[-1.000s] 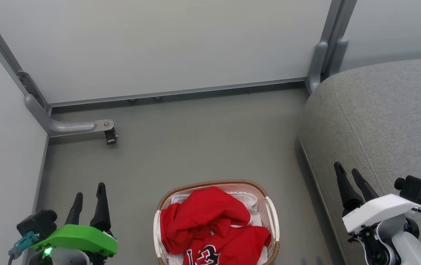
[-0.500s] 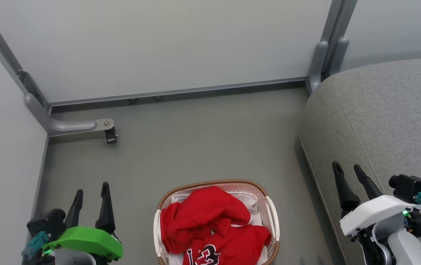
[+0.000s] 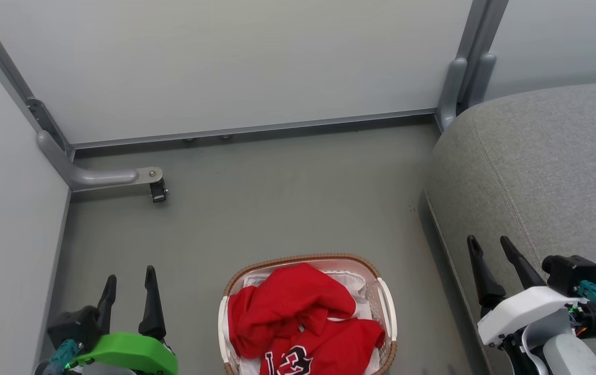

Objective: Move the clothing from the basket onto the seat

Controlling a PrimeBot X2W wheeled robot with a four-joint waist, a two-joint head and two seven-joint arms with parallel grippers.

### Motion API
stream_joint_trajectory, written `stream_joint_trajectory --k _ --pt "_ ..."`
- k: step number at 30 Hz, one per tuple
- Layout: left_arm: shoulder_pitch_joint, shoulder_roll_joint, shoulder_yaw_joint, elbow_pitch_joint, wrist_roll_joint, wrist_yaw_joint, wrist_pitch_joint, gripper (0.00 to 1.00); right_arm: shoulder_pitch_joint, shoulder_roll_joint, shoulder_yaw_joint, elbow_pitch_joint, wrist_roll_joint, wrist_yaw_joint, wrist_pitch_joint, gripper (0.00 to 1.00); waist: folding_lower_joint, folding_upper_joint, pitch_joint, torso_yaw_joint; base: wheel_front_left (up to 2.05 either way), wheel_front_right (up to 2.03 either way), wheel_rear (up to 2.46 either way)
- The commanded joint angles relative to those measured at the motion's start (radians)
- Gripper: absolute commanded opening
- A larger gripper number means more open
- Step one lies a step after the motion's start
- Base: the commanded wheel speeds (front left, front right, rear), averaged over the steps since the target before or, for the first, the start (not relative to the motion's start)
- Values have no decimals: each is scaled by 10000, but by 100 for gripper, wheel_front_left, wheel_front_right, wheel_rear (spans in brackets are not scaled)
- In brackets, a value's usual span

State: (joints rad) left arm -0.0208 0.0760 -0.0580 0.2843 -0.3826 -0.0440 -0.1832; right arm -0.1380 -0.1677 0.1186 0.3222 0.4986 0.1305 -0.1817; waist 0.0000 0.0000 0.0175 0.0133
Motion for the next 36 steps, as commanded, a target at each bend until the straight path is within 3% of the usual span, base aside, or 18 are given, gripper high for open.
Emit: stream_joint_trajectory --k 1,21,36 --pt "122 -8 58 -96 270 -36 -78 100 53 -16 -7 -46 -271 2 -101 100 0 0 -12 -6 0 0 0" --pt "588 -248 72 142 1770 -242 -495 100 387 -24 288 24 -1762 3 -523 100 0 0 74 -40 0 0 0" --pt "-1111 -241 -1421 581 2390 136 -767 100 -884 -406 530 -586 -2562 2 -786 100 0 0 2564 -432 0 0 0"
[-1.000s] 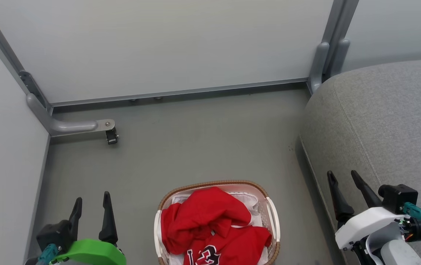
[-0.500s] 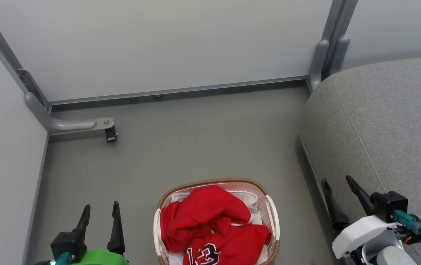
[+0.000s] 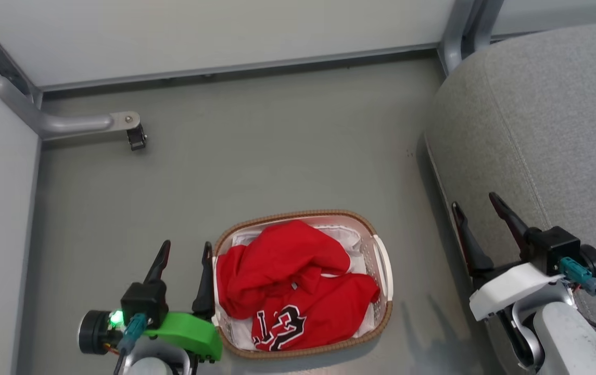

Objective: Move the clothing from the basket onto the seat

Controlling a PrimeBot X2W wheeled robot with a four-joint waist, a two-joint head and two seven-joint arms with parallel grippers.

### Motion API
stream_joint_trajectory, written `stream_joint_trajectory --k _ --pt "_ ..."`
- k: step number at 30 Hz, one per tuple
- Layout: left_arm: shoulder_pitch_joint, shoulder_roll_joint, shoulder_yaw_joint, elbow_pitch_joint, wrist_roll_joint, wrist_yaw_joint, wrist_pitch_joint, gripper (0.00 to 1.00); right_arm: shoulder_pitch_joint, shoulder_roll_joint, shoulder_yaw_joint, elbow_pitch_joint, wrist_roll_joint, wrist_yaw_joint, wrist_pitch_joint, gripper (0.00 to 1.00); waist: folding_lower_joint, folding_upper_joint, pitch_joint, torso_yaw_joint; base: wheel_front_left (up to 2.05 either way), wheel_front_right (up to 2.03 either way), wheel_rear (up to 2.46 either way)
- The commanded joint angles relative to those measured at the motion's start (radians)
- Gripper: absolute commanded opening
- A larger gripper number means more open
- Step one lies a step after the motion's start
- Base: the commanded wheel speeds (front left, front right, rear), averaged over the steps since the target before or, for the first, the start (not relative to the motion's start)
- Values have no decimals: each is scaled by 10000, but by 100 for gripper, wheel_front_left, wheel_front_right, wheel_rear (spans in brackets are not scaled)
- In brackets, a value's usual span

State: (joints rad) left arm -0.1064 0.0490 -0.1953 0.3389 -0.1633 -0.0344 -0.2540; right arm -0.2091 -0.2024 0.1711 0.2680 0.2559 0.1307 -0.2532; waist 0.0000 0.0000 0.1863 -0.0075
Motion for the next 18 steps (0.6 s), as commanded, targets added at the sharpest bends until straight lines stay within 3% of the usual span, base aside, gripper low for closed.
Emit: stream_joint_trajectory --k 1,14,18 --pt "-398 30 -171 97 238 91 -69 100 -270 -84 19 -99 -170 0 -80 100 0 0 1085 -266 0 0 0" --pt "-2791 42 -1500 1335 504 291 -110 100 -1625 -143 76 -1136 6 1 -133 100 0 0 3736 -858 0 0 0" --pt "-3468 44 -1789 2352 788 92 -110 100 -1815 -56 89 -1310 65 1 -133 100 0 0 4322 -1068 0 0 0"
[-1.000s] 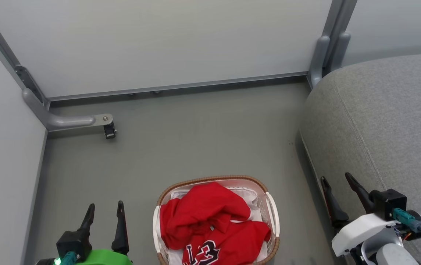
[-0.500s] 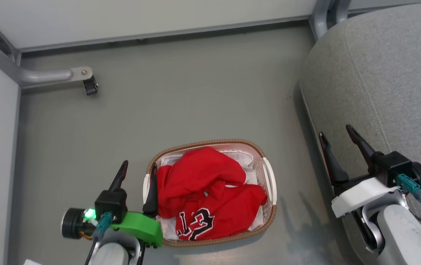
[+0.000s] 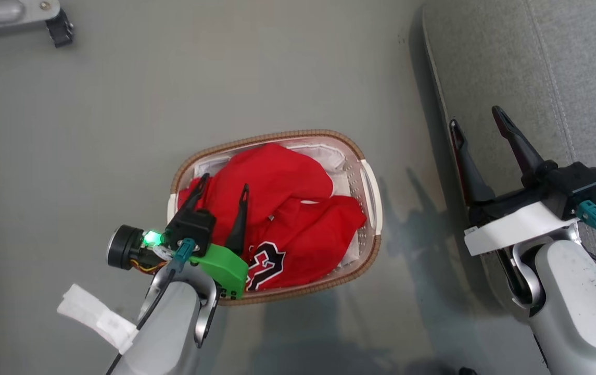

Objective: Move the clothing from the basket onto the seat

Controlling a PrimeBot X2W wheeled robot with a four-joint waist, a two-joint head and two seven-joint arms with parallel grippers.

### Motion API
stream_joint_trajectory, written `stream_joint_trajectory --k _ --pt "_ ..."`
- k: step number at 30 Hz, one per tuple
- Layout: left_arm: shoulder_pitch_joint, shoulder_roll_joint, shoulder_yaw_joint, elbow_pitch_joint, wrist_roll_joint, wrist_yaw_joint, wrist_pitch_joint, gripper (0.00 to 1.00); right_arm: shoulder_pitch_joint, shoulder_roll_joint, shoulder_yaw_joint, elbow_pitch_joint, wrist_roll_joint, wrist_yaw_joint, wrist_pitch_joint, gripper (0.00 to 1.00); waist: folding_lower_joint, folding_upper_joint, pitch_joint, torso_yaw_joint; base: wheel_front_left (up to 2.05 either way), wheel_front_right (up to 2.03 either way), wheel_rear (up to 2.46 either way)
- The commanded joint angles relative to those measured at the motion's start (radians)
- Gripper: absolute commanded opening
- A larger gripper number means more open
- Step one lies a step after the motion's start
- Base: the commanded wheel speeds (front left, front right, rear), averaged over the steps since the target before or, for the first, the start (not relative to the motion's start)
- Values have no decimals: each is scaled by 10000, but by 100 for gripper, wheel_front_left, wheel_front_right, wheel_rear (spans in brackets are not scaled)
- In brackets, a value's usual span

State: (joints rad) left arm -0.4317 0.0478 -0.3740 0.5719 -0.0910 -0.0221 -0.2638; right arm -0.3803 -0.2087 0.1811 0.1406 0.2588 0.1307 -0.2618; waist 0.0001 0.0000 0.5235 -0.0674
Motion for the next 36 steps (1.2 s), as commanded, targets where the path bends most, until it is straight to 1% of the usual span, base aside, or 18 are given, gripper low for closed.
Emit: stream_joint_trajectory --k 1,7,10,13,16,23,26,29,31,35,36 --pt "-431 54 -12 257 85 -38 -14 100 -167 25 -20 -53 70 1 -46 100 -1 0 1104 -530 0 0 0" --pt "-1457 88 -357 1844 594 -189 -12 100 -401 110 16 -111 113 1 -46 100 -1 0 1783 -797 0 0 0" --pt "-1888 190 -543 2716 871 -119 -12 100 -508 192 47 -144 132 1 -46 100 -1 0 2011 -957 0 0 0" --pt "-2320 177 -716 3801 1032 31 -12 100 -578 257 68 -176 132 1 -46 100 -1 0 2204 -1120 0 0 0" --pt "-2751 150 -1008 4501 1312 183 -12 100 -628 344 77 -185 119 1 -45 100 -1 0 2364 -1253 0 0 0" --pt "-3758 100 -1569 6218 1785 898 139 100 -740 557 126 -201 151 1 -46 100 -1 0 2737 -1529 0 0 0" --pt "-4105 101 -1650 6686 1821 1024 478 100 -783 605 198 -169 177 1 -46 100 -1 0 2858 -1616 0 0 0" --pt "-4309 128 -1632 6904 1735 1037 854 100 -782 637 298 -104 215 1 -46 100 -1 0 2925 -1680 0 0 0" --pt "-4376 135 -1659 7012 1686 931 1174 100 -776 654 343 -86 229 1 -46 100 -1 0 2966 -1702 0 0 0" --pt "-4482 129 -1619 7098 1528 867 1459 100 -803 624 421 -30 230 1 -46 100 -1 0 3013 -1692 0 0 0" --pt "-4441 127 -1605 7116 1467 838 1503 58 -798 618 437 0 224 1 -46 100 -1 0 2981 -1682 0 0 0"
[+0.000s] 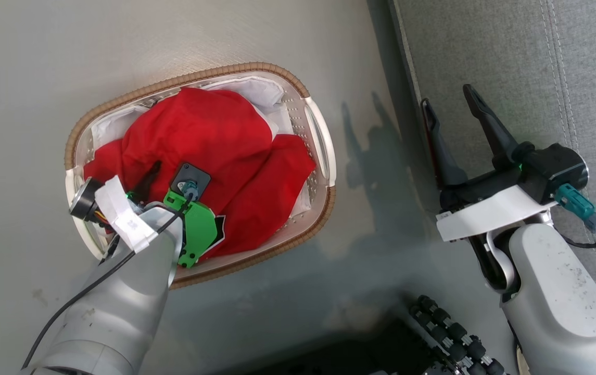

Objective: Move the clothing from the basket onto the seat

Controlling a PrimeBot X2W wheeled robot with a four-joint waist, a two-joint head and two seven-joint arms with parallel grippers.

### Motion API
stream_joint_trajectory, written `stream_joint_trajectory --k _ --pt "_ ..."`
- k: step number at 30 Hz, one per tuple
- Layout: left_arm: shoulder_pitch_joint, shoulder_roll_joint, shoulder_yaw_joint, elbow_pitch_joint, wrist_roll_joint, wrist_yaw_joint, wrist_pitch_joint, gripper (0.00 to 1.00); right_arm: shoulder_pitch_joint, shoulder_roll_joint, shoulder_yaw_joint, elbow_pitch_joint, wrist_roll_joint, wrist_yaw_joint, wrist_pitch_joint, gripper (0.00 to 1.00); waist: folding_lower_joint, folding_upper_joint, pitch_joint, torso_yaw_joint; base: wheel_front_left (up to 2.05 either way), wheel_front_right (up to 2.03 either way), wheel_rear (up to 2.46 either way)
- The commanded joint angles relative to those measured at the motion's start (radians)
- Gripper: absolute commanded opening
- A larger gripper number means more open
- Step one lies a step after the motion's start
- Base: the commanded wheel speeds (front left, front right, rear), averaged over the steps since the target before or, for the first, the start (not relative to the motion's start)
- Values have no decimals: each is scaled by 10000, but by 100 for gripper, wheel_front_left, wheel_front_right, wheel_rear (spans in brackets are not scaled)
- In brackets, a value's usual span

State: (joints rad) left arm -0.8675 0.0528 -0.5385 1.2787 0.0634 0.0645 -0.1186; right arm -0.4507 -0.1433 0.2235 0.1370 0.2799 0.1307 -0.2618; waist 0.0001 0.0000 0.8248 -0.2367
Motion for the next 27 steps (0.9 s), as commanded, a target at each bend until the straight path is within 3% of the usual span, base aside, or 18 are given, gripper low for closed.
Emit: stream_joint_trajectory --k 1,2,5,17,27 --pt "-9 75 31 55 -104 -83 47 28 -81 -35 25 66 7 1 -46 100 -1 0 -83 20 0 0 0" --pt "88 74 89 61 -211 -73 61 0 -57 -45 48 103 14 1 -46 100 -1 0 -154 32 0 0 0" --pt "355 61 290 83 -476 1 -90 0 -26 -65 116 190 42 1 -46 100 -1 0 -426 51 0 0 0" --pt "1906 -12 517 -35 -1488 -421 -1307 0 680 -51 448 638 35 1 -46 100 -1 0 -2500 342 0 0 0" --pt "3592 -7 286 -2648 -2168 -709 -1469 0 1740 -102 547 1022 -85 1 -46 100 -1 0 -4763 923 0 0 0"
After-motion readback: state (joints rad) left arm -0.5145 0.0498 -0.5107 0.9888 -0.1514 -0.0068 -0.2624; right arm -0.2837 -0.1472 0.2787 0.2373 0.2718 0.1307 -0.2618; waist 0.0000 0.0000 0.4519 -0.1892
